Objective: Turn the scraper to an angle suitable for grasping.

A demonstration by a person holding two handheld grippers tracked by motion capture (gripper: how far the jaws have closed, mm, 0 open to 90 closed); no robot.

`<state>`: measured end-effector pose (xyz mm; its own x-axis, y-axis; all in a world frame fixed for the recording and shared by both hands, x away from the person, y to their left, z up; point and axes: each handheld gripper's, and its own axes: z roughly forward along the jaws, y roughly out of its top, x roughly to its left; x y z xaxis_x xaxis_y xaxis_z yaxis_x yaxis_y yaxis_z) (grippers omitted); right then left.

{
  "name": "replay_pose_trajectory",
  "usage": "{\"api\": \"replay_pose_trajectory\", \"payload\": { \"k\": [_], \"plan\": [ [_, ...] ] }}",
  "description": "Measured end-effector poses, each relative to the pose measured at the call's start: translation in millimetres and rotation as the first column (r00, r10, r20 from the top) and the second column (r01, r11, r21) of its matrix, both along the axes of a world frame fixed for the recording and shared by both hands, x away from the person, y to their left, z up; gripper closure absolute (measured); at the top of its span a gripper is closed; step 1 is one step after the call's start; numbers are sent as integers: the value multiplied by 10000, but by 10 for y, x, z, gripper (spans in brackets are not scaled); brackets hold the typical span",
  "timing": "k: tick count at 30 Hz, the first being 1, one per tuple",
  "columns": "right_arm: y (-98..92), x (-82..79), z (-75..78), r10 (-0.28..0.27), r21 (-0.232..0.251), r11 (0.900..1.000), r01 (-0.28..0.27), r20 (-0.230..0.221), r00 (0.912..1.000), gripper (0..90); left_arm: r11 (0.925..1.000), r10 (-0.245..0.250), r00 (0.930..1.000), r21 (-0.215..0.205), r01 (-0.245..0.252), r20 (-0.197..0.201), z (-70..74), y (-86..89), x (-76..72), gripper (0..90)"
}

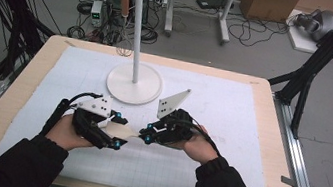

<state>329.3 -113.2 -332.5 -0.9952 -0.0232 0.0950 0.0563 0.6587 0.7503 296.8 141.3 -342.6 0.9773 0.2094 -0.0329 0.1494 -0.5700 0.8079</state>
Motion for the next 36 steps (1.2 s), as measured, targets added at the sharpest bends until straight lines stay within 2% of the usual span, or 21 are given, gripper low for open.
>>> {"api": "replay_pose_trajectory", "payload": {
  "k": [12,16,18,25,36],
  "plan": [
    [47,-10,-9,210,-50,9998,-210,26,9998,806,9996,-212,9997,189,213,-77,-22,-23,-3,409],
    [56,-18,-15,281,-84,9996,-281,-34,9996,806,9992,-309,9995,254,310,-29,-21,-17,-5,473],
    [60,-24,-16,299,-83,9995,-299,2,9996,806,9993,-246,9997,263,248,-83,-27,-22,-9,476],
    [65,-31,-21,348,-211,9992,-347,42,9994,805,9979,-479,9988,443,482,-63,-38,-31,-18,497],
    [83,-29,-45,488,-247,9985,-488,-5,9988,800,9976,-566,9984,399,567,-32,-39,-25,-38,516]
  ]
}}
